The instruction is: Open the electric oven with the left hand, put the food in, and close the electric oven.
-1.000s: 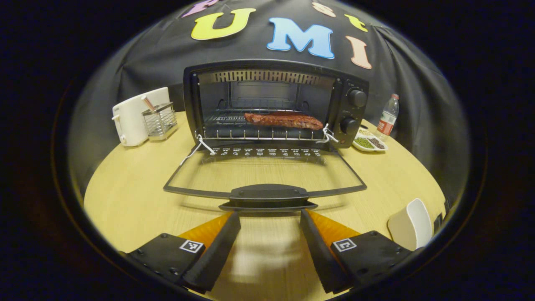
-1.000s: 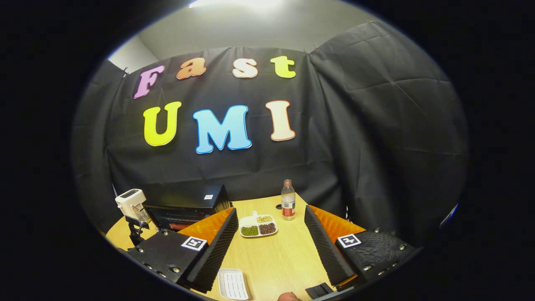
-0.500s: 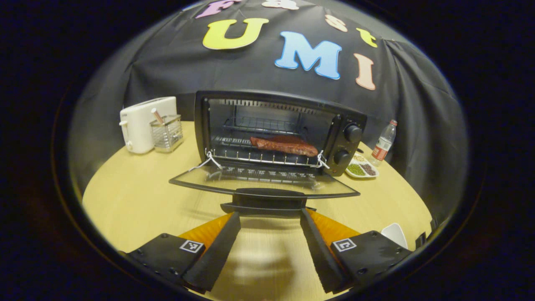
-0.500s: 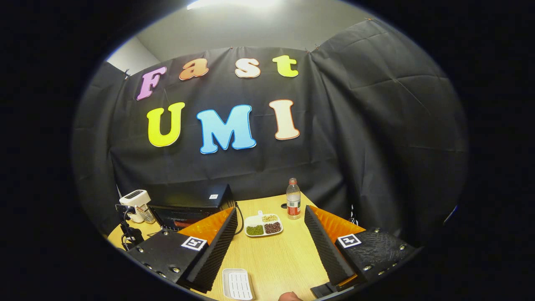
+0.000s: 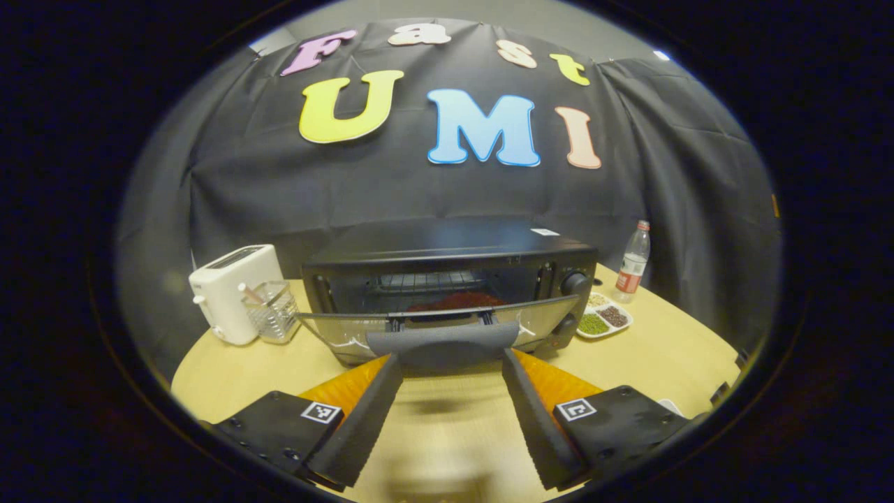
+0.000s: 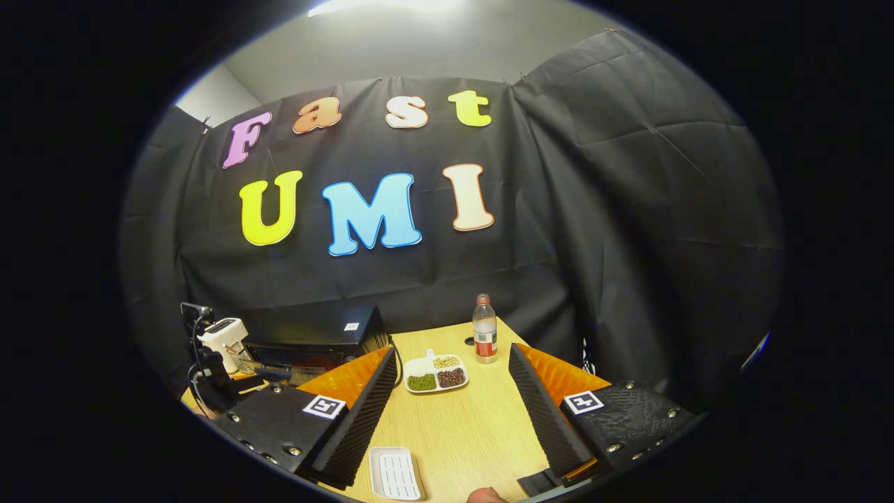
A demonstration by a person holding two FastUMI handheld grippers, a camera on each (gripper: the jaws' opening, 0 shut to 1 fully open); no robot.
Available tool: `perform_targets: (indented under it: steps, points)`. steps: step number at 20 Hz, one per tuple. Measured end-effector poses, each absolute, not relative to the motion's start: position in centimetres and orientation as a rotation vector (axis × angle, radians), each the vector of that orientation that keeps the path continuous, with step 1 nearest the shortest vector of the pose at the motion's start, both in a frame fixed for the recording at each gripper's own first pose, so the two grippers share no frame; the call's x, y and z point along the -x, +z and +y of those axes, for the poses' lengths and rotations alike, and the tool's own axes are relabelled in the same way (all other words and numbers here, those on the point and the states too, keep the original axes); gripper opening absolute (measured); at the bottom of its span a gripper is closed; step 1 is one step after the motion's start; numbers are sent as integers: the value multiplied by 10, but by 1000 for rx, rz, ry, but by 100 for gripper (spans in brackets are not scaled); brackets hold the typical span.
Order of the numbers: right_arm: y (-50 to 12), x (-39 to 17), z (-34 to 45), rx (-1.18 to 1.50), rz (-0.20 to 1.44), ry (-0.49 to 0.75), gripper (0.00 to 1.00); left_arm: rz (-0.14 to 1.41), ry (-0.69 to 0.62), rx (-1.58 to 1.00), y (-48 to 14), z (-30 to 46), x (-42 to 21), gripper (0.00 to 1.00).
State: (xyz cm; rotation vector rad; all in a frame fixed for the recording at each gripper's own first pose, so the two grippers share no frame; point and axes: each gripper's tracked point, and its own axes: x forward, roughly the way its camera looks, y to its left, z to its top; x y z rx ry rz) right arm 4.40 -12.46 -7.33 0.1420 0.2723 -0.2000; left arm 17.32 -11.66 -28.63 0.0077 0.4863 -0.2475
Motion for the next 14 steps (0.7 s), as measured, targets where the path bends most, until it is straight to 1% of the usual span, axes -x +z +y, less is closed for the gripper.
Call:
perform_targets:
  steps: [3, 8, 11, 14]
  points:
    - [-73, -41, -125, -134, 273, -212, 98, 451, -261, -16, -269, -128, -210, 96]
    - [-64, -46, -121, -138, 250, -217, 98, 410, -300, -41, -249, -142, -215, 96]
    - [-49, -48, -121, -136, 192, -186, 98, 334, -288, -62, -201, -145, -203, 96]
    - [-40, -53, -123, -109, 149, -118, 98, 237, -248, -55, -143, -147, -169, 97]
